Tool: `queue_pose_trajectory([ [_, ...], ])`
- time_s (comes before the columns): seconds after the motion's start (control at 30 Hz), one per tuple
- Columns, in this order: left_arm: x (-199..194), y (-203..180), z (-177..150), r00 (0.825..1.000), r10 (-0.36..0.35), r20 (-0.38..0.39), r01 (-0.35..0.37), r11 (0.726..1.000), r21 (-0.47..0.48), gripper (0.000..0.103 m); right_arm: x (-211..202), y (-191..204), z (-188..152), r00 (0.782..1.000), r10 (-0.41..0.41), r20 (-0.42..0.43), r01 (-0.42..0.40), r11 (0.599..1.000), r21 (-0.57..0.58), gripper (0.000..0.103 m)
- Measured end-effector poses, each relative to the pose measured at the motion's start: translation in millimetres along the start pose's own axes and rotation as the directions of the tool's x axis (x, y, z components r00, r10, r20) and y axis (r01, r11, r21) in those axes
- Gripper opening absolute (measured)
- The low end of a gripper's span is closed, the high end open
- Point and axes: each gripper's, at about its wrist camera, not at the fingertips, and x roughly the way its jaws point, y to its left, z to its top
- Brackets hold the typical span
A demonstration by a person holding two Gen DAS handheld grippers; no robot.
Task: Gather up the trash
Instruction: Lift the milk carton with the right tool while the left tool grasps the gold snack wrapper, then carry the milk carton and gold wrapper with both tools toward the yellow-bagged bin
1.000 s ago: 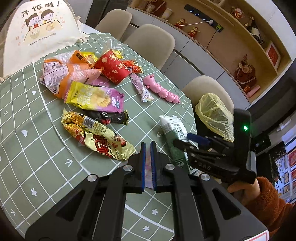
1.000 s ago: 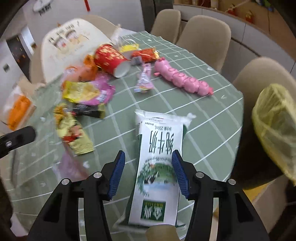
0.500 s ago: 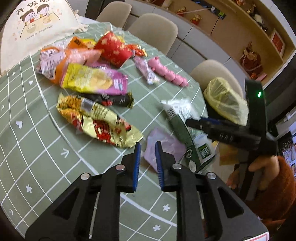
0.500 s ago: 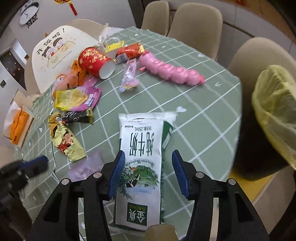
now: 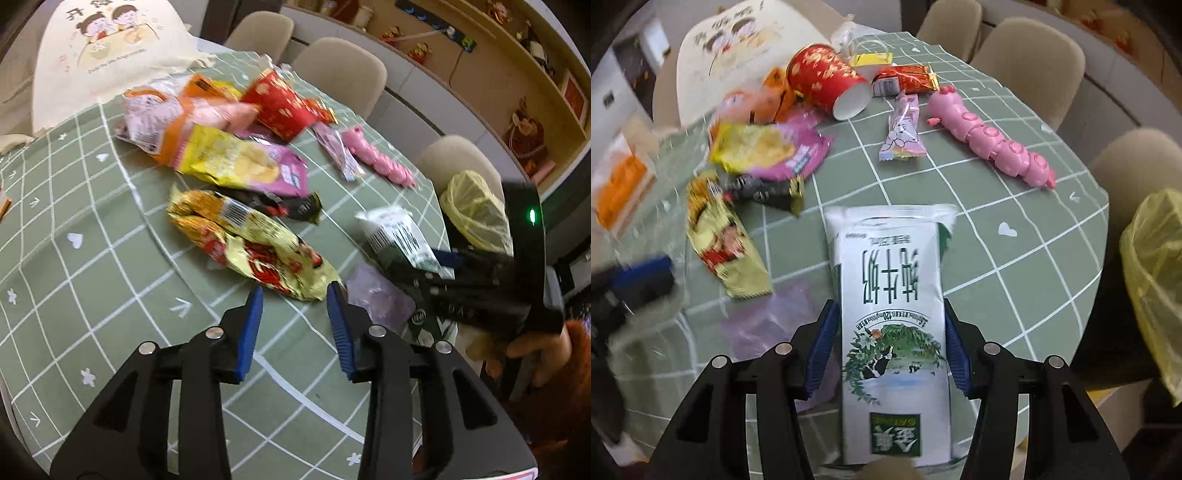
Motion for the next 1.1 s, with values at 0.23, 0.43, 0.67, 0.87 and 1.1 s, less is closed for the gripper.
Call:
queue_pose_trajectory([
  [0.23,-6,37,12,0.998,0.026,0.057,-0.020,0.993,-0.112,0.042,-68,-30,-16,0.957,0.049,0.288,-0.086,0.989,0.120,0.048],
  [0.43,16,53,22,0.993,0.106,0.051,-0.093,0.975,-0.201,0.042,-85,-44,-33,0.931,0.005,0.364,-0.086,0.975,0.205,0.048],
  [0.67,39,45,39,0.980,0.201,-0.003,-0.198,0.961,-0.191,0.015,-104,-38,-40,0.896,-0.050,0.440,-0.038,0.981,0.190,0.048],
  [0.87,15,25,44,0.973,0.222,0.056,-0.215,0.970,-0.115,0.013,-105,-37,-39,0.899,-0.010,0.439,-0.065,0.986,0.155,0.048],
  [1.1,5,22,33,0.979,0.199,0.046,-0.189,0.969,-0.160,0.013,-89,-26,-39,0.933,0.031,0.359,-0.067,0.994,0.089,0.048],
])
